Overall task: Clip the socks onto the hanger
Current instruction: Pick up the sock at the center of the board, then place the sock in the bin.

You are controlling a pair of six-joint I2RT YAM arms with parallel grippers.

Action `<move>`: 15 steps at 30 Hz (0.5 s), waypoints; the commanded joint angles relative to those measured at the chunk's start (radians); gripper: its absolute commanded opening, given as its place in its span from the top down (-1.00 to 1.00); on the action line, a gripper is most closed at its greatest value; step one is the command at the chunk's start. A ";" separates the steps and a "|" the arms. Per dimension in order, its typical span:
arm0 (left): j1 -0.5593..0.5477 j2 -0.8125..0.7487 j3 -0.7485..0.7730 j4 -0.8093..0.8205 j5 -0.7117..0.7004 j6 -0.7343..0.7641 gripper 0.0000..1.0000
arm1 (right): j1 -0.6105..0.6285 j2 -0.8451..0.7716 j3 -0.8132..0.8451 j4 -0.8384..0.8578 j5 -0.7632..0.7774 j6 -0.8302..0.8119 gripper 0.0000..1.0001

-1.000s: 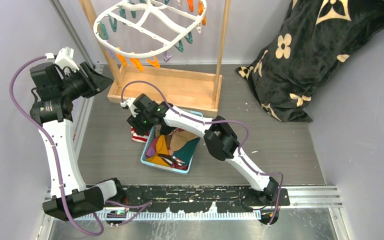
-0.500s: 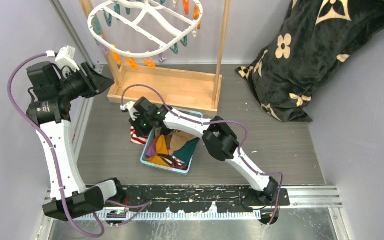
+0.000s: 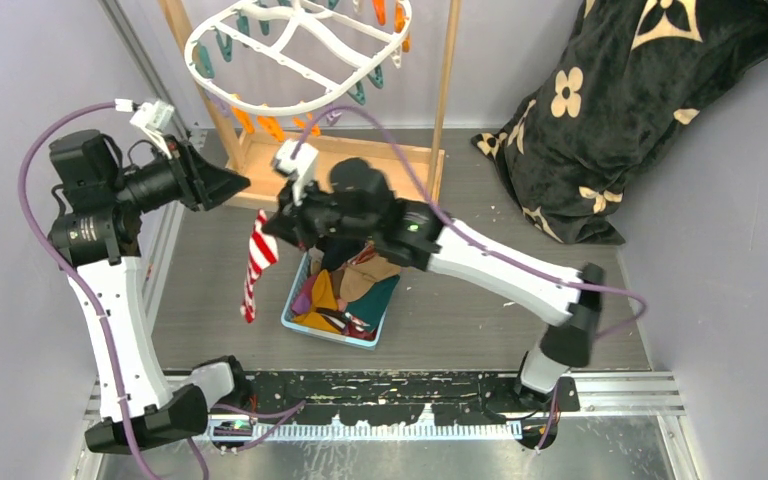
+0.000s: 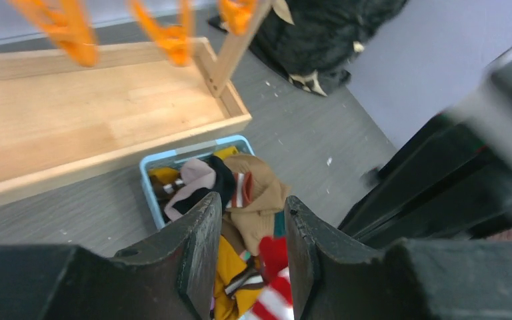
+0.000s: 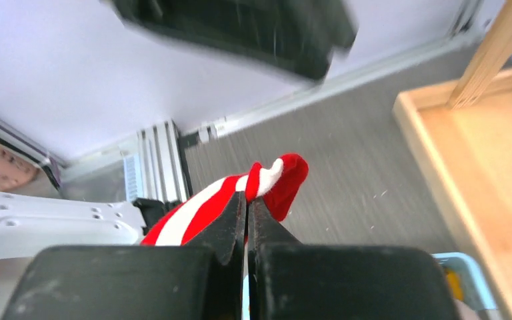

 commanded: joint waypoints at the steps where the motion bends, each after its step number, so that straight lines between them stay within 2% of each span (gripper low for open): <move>1: -0.149 -0.034 -0.005 -0.069 0.034 0.115 0.19 | -0.008 -0.153 -0.078 0.056 0.059 0.027 0.98; 5: -0.372 -0.049 -0.010 -0.088 -0.114 0.133 0.17 | -0.008 -0.250 -0.153 0.022 0.098 0.033 0.98; 12: -0.386 -0.057 -0.090 -0.096 -0.126 0.133 0.27 | -0.008 -0.340 -0.357 -0.026 0.173 0.050 0.98; 15: -0.388 -0.070 -0.118 -0.108 -0.128 0.177 0.27 | -0.008 -0.349 -0.434 -0.040 0.237 0.047 0.98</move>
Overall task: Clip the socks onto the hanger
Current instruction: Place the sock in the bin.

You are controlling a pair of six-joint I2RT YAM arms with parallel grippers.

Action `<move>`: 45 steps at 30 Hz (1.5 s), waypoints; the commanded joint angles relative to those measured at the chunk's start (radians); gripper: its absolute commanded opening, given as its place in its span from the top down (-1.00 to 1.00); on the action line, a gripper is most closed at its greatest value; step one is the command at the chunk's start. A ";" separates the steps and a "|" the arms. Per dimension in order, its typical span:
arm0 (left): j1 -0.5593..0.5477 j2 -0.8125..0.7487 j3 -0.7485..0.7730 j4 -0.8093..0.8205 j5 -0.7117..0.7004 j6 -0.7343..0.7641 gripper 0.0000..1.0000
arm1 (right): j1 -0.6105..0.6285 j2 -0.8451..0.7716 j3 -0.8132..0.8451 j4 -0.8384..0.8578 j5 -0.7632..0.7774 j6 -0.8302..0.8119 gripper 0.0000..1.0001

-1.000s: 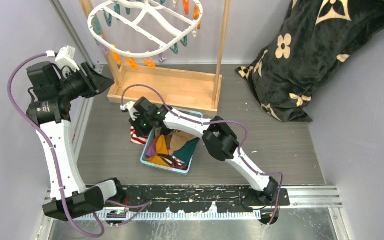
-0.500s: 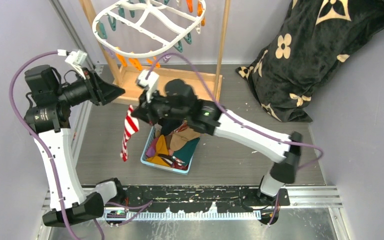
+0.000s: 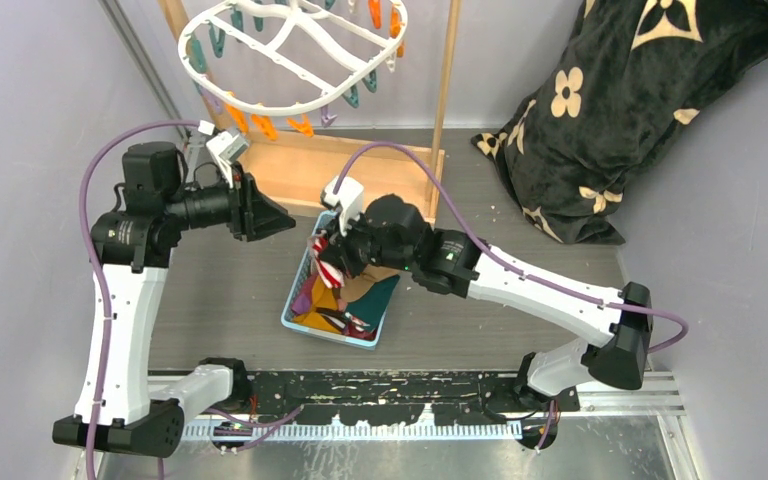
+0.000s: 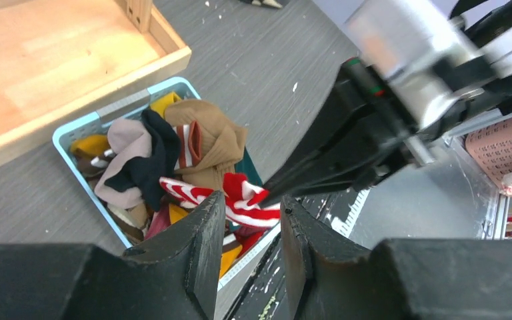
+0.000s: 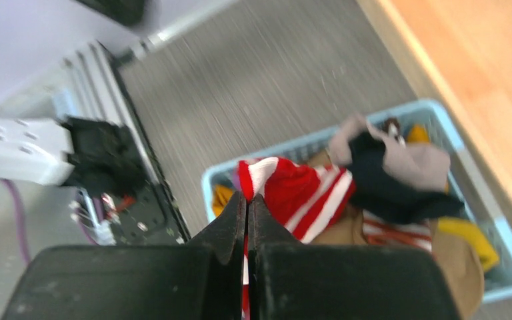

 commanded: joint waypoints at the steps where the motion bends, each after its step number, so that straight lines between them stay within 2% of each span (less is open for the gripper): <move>1: -0.007 -0.031 -0.035 -0.017 -0.014 0.055 0.27 | -0.002 -0.030 -0.088 -0.028 0.119 0.011 0.98; 5: -0.009 -0.034 -0.056 -0.016 -0.013 0.068 0.26 | -0.002 -0.008 -0.128 -0.059 0.174 0.019 0.98; 12: -0.022 -0.028 -0.090 -0.022 -0.037 0.106 0.25 | -0.010 -0.105 -0.204 -0.015 0.509 0.034 0.98; 20: -0.039 -0.014 -0.100 0.015 -0.123 0.088 0.28 | -0.037 -0.115 -0.238 -0.099 0.601 0.055 0.96; 25: -0.040 0.028 -0.054 0.020 -0.161 0.041 0.30 | -0.055 -0.060 -0.172 -0.160 0.649 0.051 0.73; 26: -0.039 0.037 -0.040 0.013 -0.156 0.035 0.30 | -0.066 -0.047 -0.150 -0.176 0.641 0.041 0.60; 28: -0.039 0.048 -0.025 0.008 -0.148 0.030 0.30 | -0.082 -0.024 -0.117 -0.189 0.637 0.018 0.19; 32: -0.039 0.039 -0.024 0.018 -0.156 0.026 0.30 | -0.098 0.005 -0.050 -0.213 0.649 -0.038 -0.10; 34: -0.039 0.039 -0.021 0.019 -0.162 0.022 0.30 | -0.098 0.002 -0.018 -0.227 0.647 -0.055 -0.18; 37: -0.037 0.054 -0.006 0.018 -0.169 0.019 0.31 | -0.063 -0.029 -0.032 -0.195 0.567 -0.095 -0.27; 40: -0.036 0.073 0.012 0.012 -0.162 -0.005 0.31 | 0.017 -0.053 -0.112 -0.117 0.434 -0.252 -0.29; 42: -0.032 0.081 0.021 0.010 -0.155 -0.012 0.31 | 0.062 -0.053 -0.156 -0.126 0.351 -0.378 -0.30; 45: -0.015 0.086 0.027 0.013 -0.137 -0.026 0.32 | 0.104 -0.034 -0.179 -0.178 0.348 -0.570 -0.32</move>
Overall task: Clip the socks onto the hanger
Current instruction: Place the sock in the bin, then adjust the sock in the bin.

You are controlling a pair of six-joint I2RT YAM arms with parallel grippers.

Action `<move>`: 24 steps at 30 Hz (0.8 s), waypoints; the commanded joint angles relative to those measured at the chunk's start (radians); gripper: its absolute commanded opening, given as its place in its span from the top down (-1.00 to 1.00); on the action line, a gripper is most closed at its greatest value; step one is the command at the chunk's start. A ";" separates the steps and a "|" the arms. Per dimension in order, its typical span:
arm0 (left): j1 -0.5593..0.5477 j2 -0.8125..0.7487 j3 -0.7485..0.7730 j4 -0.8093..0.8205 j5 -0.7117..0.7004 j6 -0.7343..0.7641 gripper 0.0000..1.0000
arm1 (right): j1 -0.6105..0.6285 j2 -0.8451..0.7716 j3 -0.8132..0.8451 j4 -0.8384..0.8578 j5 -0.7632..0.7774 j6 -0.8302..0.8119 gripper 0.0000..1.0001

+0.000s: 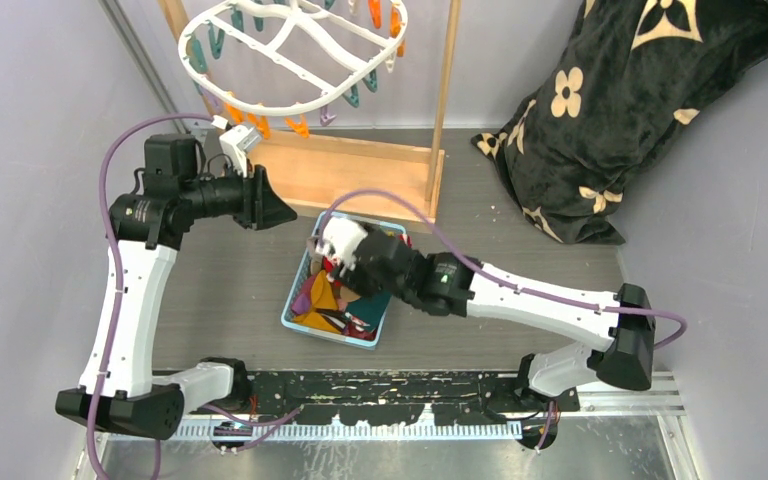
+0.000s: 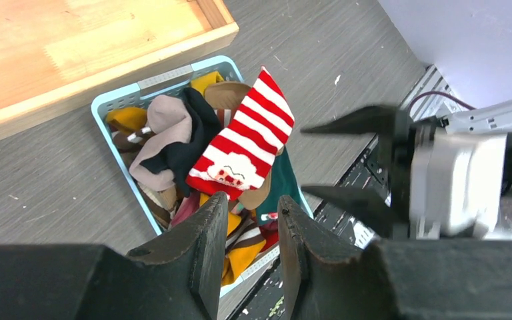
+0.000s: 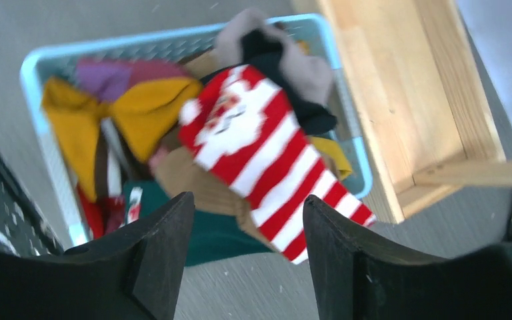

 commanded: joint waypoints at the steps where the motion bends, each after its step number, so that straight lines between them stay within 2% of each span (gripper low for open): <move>1: 0.023 0.004 0.045 0.028 0.036 -0.035 0.32 | 0.052 -0.004 -0.042 -0.020 -0.092 -0.334 -0.33; 6: 0.064 0.006 0.059 0.026 0.066 -0.040 0.32 | 0.085 -0.011 -0.119 0.040 -0.085 -0.516 -0.52; 11: 0.102 0.010 0.069 0.025 0.111 -0.055 0.32 | 0.089 0.098 -0.105 0.082 -0.030 -0.626 -0.52; 15: 0.117 0.012 0.074 0.012 0.144 -0.053 0.32 | 0.078 0.170 -0.116 0.225 0.024 -0.698 -0.48; 21: 0.117 -0.021 0.019 0.018 0.142 -0.018 0.29 | 0.052 0.184 -0.104 0.383 0.013 -0.653 -0.15; 22: 0.117 -0.029 0.002 0.022 0.141 -0.008 0.28 | 0.051 0.176 -0.100 0.395 0.004 -0.640 -0.06; 24: 0.117 -0.046 -0.030 0.037 0.137 0.001 0.27 | 0.045 0.171 -0.078 0.387 -0.013 -0.623 0.35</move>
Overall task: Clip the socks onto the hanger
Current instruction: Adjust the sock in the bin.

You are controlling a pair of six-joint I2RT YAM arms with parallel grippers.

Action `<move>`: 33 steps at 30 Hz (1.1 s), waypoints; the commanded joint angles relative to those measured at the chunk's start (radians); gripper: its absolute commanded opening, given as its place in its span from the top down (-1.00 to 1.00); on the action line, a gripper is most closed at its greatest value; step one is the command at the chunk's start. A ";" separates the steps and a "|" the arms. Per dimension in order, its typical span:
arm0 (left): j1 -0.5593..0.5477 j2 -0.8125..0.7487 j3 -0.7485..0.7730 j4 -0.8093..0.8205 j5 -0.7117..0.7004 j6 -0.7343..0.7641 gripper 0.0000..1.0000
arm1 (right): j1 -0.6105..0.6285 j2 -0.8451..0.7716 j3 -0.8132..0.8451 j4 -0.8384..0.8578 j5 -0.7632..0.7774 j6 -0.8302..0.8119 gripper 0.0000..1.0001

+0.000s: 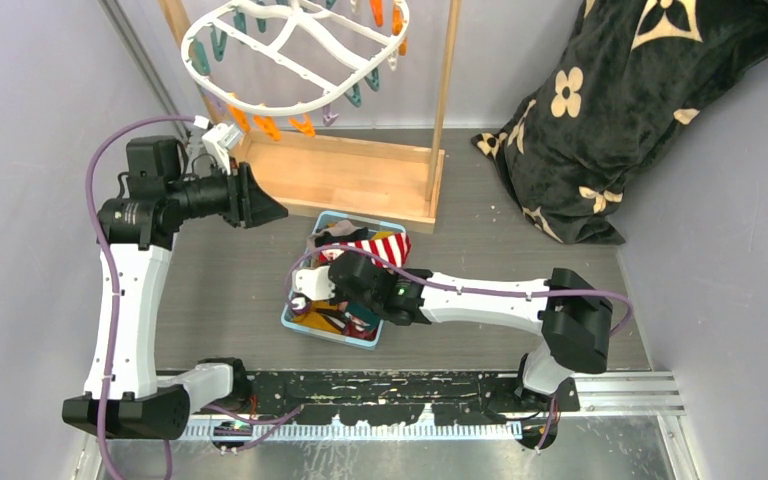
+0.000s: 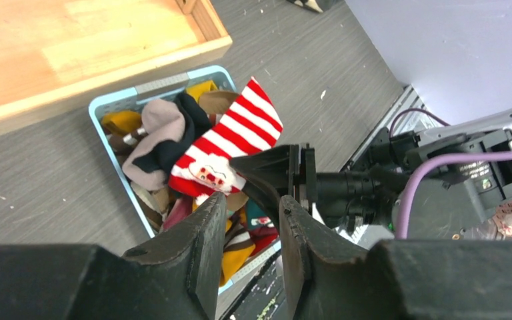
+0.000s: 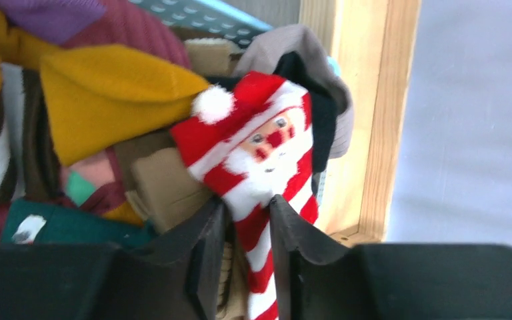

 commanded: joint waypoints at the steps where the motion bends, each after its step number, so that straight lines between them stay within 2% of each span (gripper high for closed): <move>1: 0.006 -0.057 -0.060 0.045 0.025 0.033 0.27 | -0.014 -0.044 0.061 0.124 -0.004 0.036 0.55; 3: 0.006 -0.074 -0.089 0.061 0.028 0.034 0.26 | -0.023 -0.046 0.093 0.087 -0.019 0.082 0.68; 6: 0.006 -0.092 -0.118 0.069 0.040 0.056 0.24 | -0.031 -0.069 0.103 0.036 -0.076 0.115 0.50; 8: 0.006 -0.099 -0.127 0.068 0.036 0.074 0.23 | -0.034 -0.082 0.093 0.036 -0.079 0.126 0.50; 10: 0.006 -0.105 -0.134 0.062 0.042 0.092 0.23 | -0.051 -0.084 0.105 0.037 -0.071 0.174 0.88; 11: 0.006 -0.109 -0.141 0.058 0.055 0.110 0.22 | -0.066 -0.085 0.118 0.040 -0.070 0.219 0.97; 14: 0.006 -0.138 -0.192 0.068 0.077 0.166 0.14 | -0.130 -0.110 0.177 0.013 -0.165 0.421 0.98; 16: 0.003 -0.164 -0.230 0.092 0.076 0.214 -0.05 | -0.160 -0.132 0.211 0.001 -0.233 0.561 0.98; 21: -0.031 -0.232 -0.308 0.125 0.119 0.347 -0.52 | -0.164 -0.141 0.294 -0.062 -0.257 0.741 0.98; 26: -0.143 -0.340 -0.388 0.200 0.021 0.519 -0.68 | -0.164 -0.161 0.311 -0.060 -0.321 0.854 0.98; 30: -0.248 -0.409 -0.439 0.273 -0.086 0.693 -0.68 | -0.163 -0.174 0.311 -0.060 -0.347 0.898 0.98; 33: -0.306 -0.486 -0.544 0.412 -0.115 0.776 -0.68 | -0.162 -0.182 0.315 -0.065 -0.363 0.920 0.98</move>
